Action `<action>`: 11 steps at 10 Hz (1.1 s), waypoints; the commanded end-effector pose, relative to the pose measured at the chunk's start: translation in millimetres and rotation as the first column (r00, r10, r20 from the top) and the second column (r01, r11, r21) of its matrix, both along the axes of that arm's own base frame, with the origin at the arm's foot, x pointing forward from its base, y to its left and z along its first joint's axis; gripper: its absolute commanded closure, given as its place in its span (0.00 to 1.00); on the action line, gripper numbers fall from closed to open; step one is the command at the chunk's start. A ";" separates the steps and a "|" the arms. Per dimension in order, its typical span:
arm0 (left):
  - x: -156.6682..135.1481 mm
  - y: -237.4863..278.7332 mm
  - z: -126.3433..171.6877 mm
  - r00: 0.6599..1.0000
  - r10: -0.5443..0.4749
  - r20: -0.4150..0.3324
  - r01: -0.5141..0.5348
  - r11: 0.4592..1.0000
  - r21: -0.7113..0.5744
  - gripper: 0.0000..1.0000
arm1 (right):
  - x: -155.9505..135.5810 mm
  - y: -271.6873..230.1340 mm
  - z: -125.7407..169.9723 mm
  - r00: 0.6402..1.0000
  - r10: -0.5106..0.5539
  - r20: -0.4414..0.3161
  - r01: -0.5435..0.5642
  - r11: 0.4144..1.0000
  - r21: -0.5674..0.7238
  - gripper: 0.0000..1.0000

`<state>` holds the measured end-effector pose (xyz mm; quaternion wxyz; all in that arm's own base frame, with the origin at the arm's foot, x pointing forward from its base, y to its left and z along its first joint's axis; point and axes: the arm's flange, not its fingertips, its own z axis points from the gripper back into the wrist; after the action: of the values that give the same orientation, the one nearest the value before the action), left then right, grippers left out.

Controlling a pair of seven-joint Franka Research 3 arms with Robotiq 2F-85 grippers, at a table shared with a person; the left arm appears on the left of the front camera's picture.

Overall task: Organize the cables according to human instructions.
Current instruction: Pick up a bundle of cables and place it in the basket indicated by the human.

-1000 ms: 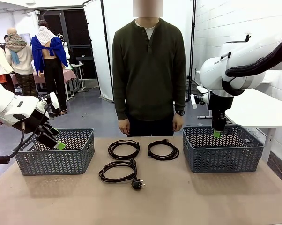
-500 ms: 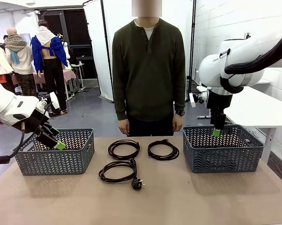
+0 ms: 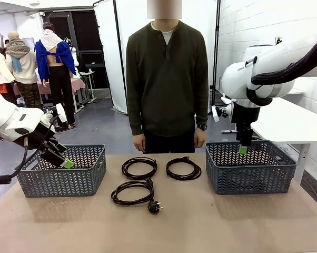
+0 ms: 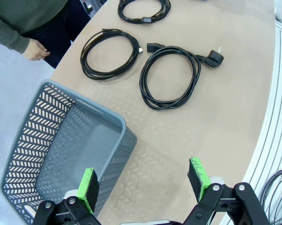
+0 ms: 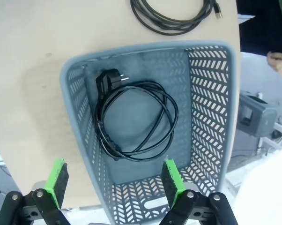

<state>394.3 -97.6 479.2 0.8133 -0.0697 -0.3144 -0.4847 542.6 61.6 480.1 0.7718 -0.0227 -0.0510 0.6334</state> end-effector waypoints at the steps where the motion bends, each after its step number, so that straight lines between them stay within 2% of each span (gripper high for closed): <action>1: -2.2 2.4 -2.8 1.000 0.001 -0.005 -0.001 1.000 -0.010 0.00 | -0.2 -2.0 1.4 1.000 0.006 0.000 -0.006 1.000 0.016 0.00; 11: -2.2 2.4 -2.8 1.000 0.001 -0.005 -0.001 1.000 -0.010 0.00 | -0.2 -2.0 1.4 1.000 0.006 0.000 -0.006 1.000 0.016 0.00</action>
<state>394.3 -97.6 479.2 0.8133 -0.0696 -0.3144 -0.4847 542.7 60.7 480.1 0.7724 -0.0227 -0.0511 0.6327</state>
